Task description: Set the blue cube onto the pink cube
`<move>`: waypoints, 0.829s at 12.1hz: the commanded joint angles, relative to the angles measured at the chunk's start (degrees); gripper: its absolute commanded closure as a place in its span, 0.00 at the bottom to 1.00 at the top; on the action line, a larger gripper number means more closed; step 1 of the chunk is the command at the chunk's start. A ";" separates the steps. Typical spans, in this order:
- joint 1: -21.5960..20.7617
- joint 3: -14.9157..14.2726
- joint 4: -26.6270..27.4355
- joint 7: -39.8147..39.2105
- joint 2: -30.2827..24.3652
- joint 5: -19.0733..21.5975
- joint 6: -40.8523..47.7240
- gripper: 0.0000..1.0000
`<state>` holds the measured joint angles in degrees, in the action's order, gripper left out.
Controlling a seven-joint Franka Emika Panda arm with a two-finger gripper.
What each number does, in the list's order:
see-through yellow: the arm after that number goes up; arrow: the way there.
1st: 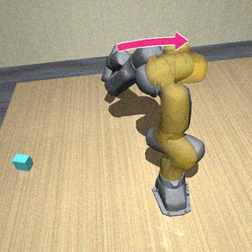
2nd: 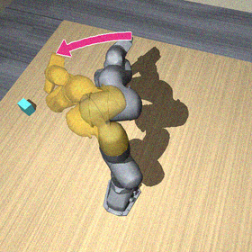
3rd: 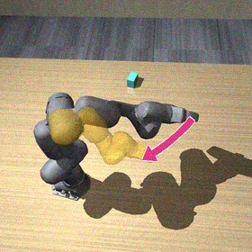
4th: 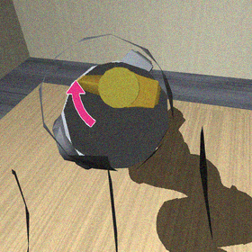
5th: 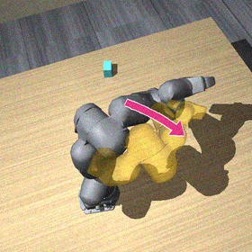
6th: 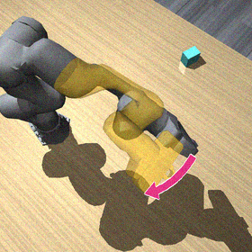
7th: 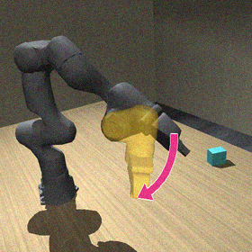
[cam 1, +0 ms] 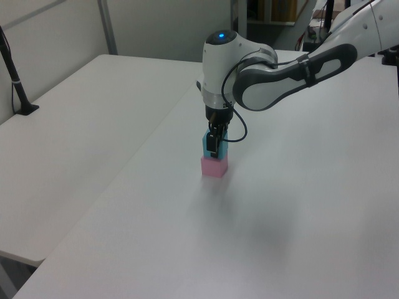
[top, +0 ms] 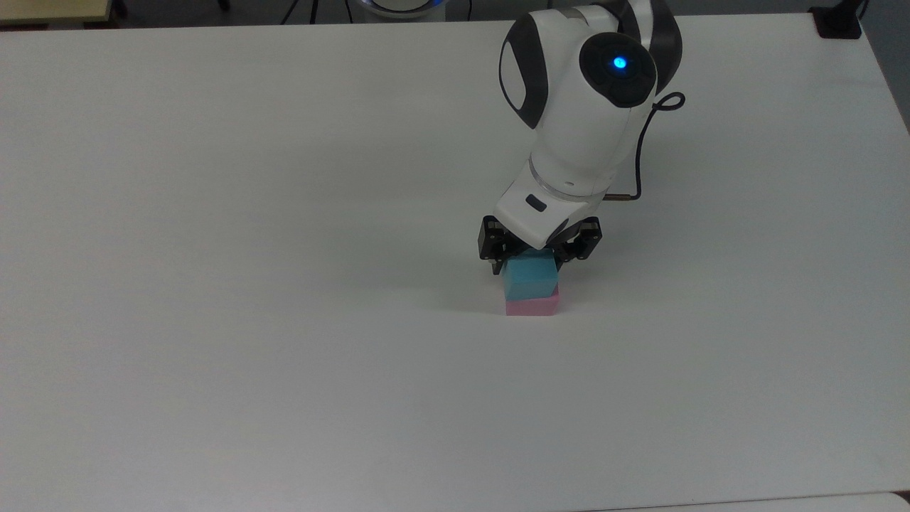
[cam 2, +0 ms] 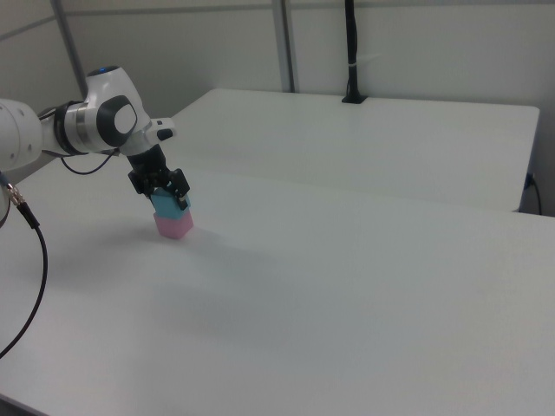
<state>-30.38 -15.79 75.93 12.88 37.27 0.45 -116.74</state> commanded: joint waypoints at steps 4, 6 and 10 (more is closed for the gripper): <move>-0.21 -0.91 1.66 2.68 -8.05 0.70 1.76 0.00; 6.17 3.28 4.83 2.33 -16.22 -4.20 10.00 0.00; 25.17 13.42 14.77 -6.16 -32.33 -8.63 21.08 0.00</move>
<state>-12.89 -6.07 81.64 12.92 14.49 -7.81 -99.30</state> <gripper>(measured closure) 0.000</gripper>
